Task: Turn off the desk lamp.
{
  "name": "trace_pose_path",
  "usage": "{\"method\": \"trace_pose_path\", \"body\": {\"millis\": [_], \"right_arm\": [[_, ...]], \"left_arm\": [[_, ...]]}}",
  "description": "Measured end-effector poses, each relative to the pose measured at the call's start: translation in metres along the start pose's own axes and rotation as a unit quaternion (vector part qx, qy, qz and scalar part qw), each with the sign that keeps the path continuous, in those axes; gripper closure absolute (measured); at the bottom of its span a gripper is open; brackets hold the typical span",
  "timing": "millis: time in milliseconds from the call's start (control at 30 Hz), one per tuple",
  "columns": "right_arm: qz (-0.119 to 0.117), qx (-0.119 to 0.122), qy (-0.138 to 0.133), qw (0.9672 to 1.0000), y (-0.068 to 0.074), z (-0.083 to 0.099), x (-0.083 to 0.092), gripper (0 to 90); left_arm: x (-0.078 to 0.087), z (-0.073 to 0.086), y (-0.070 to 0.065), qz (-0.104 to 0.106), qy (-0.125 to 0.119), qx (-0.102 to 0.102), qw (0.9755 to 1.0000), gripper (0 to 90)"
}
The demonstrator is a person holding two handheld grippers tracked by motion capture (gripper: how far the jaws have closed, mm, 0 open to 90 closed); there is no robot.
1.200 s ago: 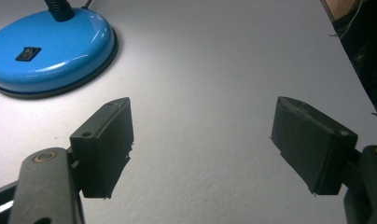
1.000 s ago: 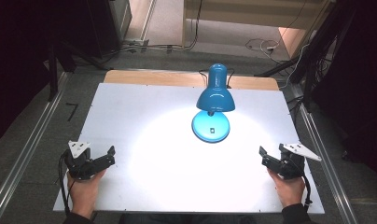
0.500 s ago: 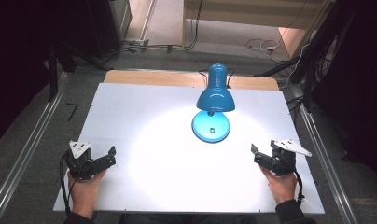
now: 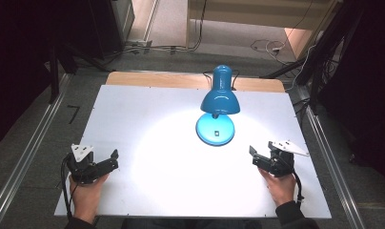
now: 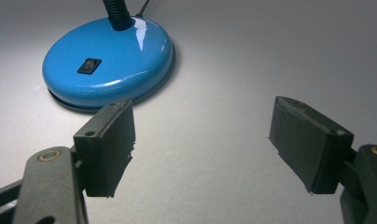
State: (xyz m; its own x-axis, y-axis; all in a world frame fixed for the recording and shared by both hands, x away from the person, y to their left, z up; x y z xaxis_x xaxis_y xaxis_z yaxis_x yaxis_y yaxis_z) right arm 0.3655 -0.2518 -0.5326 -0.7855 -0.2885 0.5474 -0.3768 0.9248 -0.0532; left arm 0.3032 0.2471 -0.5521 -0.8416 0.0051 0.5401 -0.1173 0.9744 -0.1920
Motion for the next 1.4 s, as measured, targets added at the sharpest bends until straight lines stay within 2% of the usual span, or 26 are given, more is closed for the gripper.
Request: {"method": "trace_pose_path", "body": {"millis": [467, 900, 1067, 1400], "right_arm": [[-0.021, 0.011, 0.005, 0.9997, 0.019, -0.004, -0.010, 22.6], [-0.025, 0.032, 0.009, 0.9992, 0.035, -0.011, -0.021, 22.4], [-0.027, 0.038, 0.011, 0.9988, 0.043, -0.015, -0.025, 18.2], [-0.028, 0.042, 0.012, 0.9987, 0.053, -0.020, -0.032, 17.3]], "left_arm": [[-0.001, 0.001, 0.002, -0.004, 0.002, 0.001, 1.0000, 3.6], [0.000, 0.000, 0.001, -0.004, -0.001, 0.000, 1.0000, 3.6], [0.001, 0.000, 0.001, -0.003, -0.002, 0.001, 1.0000, 3.6], [0.001, 0.000, 0.001, 0.000, -0.003, 0.002, 1.0000, 3.6]]}}
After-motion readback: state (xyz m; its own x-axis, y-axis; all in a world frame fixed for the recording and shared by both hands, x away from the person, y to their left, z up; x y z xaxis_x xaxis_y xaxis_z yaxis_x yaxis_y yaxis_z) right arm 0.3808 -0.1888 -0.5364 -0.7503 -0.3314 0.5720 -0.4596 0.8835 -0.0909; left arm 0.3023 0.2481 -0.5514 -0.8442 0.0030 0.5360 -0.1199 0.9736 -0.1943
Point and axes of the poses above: each handheld gripper's, and its own axes: x roughly backward along the jaws, z roughly out of its underside, y roughly to its left, the point moved 10 cm from there along -x, roughly forward along the jaws, and after that the axes turned 7 degrees about x, right-handed, at the moved point
